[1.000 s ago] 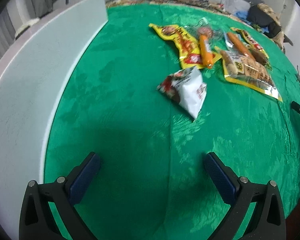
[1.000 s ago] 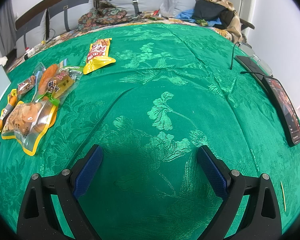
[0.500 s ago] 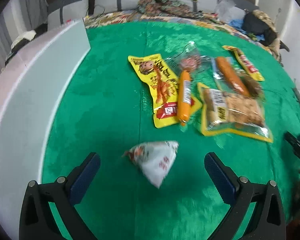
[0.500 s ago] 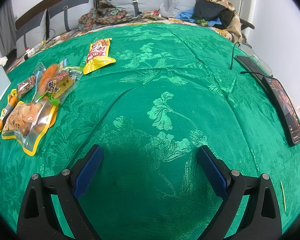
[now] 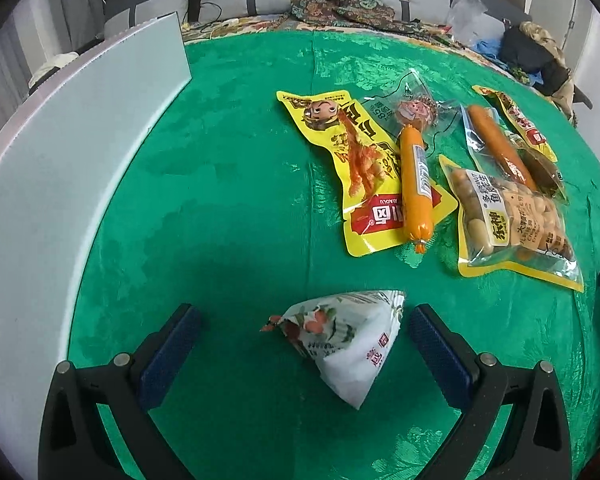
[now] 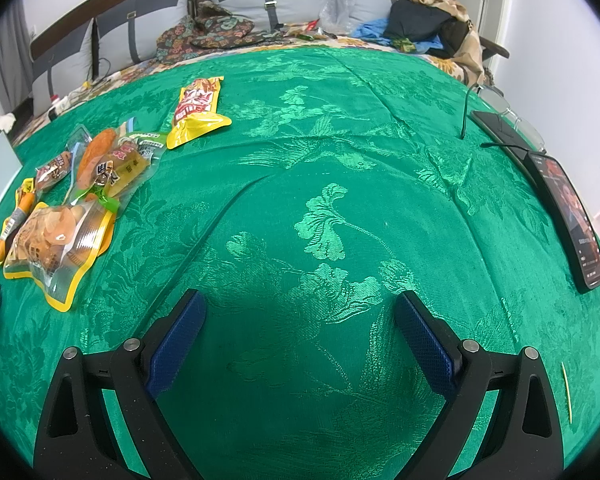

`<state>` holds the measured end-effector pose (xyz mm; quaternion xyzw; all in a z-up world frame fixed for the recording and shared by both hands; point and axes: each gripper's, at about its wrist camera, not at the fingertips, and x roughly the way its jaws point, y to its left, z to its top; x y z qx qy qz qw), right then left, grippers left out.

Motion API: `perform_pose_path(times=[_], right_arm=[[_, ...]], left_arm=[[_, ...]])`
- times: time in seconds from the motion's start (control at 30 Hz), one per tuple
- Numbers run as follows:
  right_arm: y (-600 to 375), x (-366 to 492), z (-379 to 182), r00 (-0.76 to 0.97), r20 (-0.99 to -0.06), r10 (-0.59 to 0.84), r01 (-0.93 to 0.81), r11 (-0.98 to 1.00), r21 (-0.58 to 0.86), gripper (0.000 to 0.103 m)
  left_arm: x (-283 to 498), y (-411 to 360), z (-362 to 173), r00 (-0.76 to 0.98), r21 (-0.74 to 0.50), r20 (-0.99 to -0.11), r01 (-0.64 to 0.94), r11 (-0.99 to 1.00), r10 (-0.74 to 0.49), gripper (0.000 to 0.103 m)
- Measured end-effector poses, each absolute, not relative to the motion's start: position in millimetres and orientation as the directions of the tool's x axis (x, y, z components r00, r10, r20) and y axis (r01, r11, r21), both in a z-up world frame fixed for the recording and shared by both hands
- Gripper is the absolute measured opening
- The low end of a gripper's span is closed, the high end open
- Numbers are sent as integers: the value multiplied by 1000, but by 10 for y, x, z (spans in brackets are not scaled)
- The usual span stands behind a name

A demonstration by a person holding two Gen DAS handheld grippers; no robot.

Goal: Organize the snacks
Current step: 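Lower the left tool onto the white-and-red pouch and close it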

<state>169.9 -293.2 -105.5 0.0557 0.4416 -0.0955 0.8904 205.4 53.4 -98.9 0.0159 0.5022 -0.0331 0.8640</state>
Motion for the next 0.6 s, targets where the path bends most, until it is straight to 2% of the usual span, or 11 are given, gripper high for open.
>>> perform_pose_path(times=[0.3,0.43,0.47,0.5,0.53,0.57,0.6], right_arm=[[-2932,1698,-1053,592,-797,-121,219,976,15,98],[-2933,1697,-1054,592,-797,-121,219,976,15,98],[-2933,1697,-1054,592,-797,-121,219,976,15,98],[-2930,1698,-1053,592,-797,-121,219,976,15,98],[-2925,1699,-1052,592,-797,-121,219,976,15,98],[-2923,1699,-1051,592,-797,-121,219,976,15,98],[-2925,1699,-1052,592,-797,-121,219,976,15,98]], left_arm=[[2029,565,-987,506,-3,-860,111,994,-60,103],[2092,564,-969,451,-3,-890,148,989,-70,103],[2090,573,-958,445,-3,-893,149,989,-70,97],[2064,592,-928,462,-6,-884,151,989,-75,78],[2030,606,-888,484,-5,-872,156,988,-81,66],[2001,621,-859,495,-5,-865,157,988,-83,49],[1986,643,-853,493,-11,-866,151,988,-85,46]])
